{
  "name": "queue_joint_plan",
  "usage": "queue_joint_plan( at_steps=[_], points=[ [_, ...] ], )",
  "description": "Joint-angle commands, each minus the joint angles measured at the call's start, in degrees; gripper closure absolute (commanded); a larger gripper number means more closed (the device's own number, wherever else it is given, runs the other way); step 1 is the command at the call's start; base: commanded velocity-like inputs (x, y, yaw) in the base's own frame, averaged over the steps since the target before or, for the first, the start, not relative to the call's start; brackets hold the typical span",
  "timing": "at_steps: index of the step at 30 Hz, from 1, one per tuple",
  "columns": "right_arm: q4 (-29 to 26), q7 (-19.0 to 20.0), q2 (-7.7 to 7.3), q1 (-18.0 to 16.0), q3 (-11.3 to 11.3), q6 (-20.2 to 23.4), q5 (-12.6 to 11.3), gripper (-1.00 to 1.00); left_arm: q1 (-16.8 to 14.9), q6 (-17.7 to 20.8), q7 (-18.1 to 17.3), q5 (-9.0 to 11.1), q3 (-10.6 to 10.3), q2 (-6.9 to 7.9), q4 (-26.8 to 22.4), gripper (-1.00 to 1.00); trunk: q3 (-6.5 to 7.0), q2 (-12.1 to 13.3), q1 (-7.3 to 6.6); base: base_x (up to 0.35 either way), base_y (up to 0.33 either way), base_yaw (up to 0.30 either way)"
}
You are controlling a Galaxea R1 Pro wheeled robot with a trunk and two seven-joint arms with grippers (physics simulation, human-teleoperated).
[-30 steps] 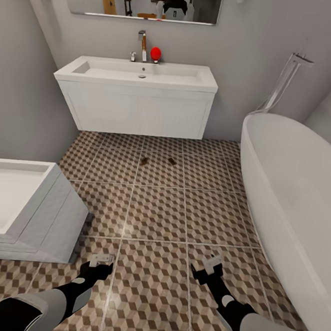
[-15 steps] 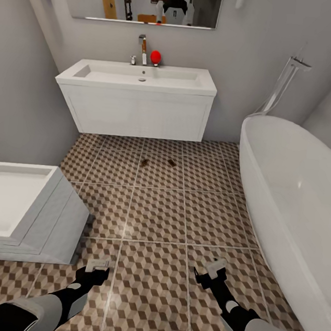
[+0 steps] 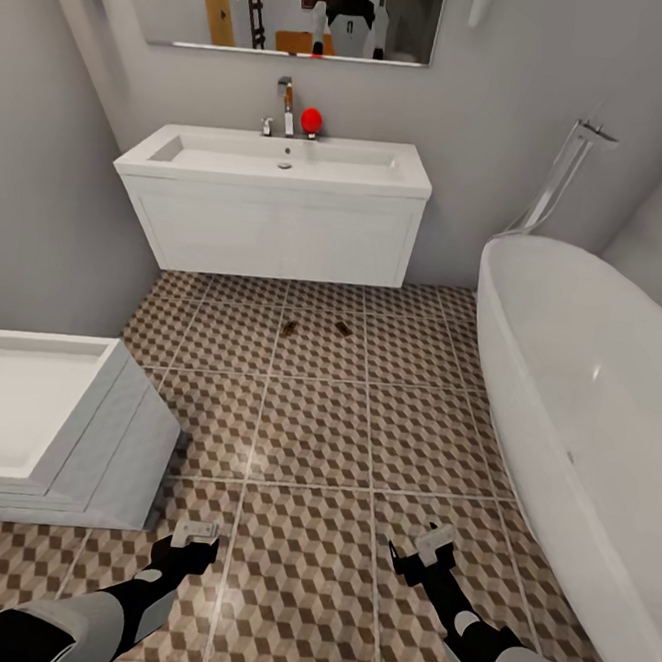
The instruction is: Take the four mousetraps from the cabinet in the bathroom and place them on the bathroom floor. Make sure all four end up on the same floor surface, and ensure that at least two of them are either under or directly next to the same bathroom sink.
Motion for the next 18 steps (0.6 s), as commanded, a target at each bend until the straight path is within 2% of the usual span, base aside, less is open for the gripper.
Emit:
queue_joint_plan(
  at_steps=[1, 18],
  points=[
    [0.04, -0.55, 0.0, -0.02, 0.18, -0.08, 0.57, -1.0, -0.06, -0.35, 0.06, 0.39, -0.49, -0.04, 0.21, -1.0, 0.15, 0.39, -0.23, 0.0, 0.0, 0.0],
    [0.04, -0.4, 0.06, 0.28, 0.18, 0.0, 0.57, -1.0, -0.02, -0.34, 0.06, 0.41, -0.49, -0.45, 0.21, -1.0, 3.2, 7.21, -3.96, 0.0, 0.0, 0.0]
  ],
)
